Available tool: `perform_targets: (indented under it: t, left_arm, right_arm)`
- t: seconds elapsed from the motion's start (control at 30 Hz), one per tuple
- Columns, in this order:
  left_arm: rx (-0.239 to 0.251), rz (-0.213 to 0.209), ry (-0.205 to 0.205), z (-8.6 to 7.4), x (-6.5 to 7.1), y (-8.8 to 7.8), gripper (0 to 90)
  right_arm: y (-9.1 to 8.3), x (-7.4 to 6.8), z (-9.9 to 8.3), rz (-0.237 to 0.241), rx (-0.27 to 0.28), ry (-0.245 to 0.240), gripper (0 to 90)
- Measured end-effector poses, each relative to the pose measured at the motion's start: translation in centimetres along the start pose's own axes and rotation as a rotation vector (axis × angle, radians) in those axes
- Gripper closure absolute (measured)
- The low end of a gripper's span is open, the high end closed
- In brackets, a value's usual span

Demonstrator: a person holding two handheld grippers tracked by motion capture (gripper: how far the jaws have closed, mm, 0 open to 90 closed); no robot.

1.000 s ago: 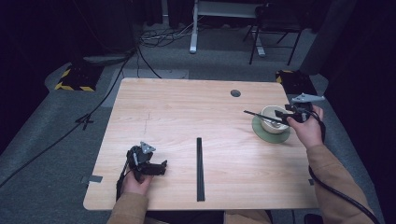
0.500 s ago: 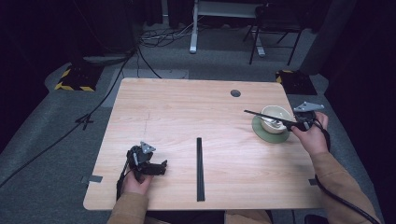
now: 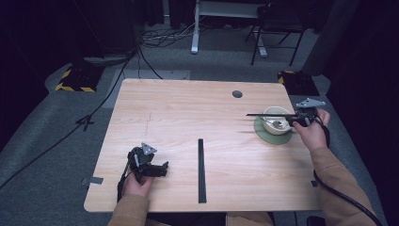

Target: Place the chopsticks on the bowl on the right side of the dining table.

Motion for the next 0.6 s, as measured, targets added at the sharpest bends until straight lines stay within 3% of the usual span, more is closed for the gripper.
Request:
perform_targets:
  t: [0.17, 0.27, 0.37, 0.43, 0.6]
  left_arm:
    - [0.000, 0.000, 0.000, 0.0, 0.0, 0.0, 0.3]
    - [0.000, 0.000, 0.000, 0.0, 0.0, 0.0, 0.3]
    - [0.000, 0.000, 0.000, 0.0, 0.0, 0.0, 0.3]
    - [0.000, 0.000, 0.000, 0.0, 0.0, 0.0, 0.3]
    - [-0.001, 0.005, -0.001, 0.0, 0.0, 0.0, 0.3]
  right_arm:
    - [-1.2, 0.9, -0.2, 0.013, 0.040, 0.033, 37.2]
    - [-2.5, 3.3, -0.8, -0.010, 0.055, 0.100, 38.2]
    - [-2.7, 4.4, -1.2, 0.002, 0.050, 0.118, 39.4]
    - [-2.7, 5.8, -1.8, -0.031, 0.063, 0.175, 40.6]
    - [-2.2, 7.2, -2.7, -0.055, 0.058, 0.233, 39.5]
Point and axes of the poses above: each handheld gripper's, and its own axes: y roughly forward along the jaws, z roughly out of its top, x roughly to its right, the point moved 1 cm from there along y, roughly forward along the jaws, and after that the axes turned 7 degrees about -x, right-handed, at the moved point
